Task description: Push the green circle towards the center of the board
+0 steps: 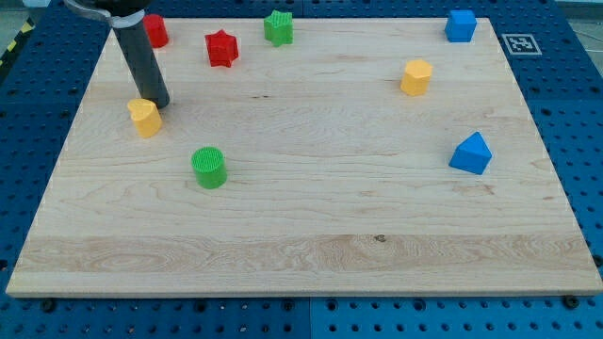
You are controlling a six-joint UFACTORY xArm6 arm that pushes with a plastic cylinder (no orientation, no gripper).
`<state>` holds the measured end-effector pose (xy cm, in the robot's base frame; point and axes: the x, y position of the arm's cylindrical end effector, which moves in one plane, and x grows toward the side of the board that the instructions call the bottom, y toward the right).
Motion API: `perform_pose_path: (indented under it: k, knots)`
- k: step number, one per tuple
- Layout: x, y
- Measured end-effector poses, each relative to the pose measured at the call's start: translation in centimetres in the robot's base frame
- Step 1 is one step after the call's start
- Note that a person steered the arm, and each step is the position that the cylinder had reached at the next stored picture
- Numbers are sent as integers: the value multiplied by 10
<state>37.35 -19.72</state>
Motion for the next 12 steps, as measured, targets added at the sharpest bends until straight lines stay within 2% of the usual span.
perform_pose_path:
  k: [2,3,5,12]
  knots:
    - [-1,5]
    - [5,35]
    - [55,60]
    - [63,42]
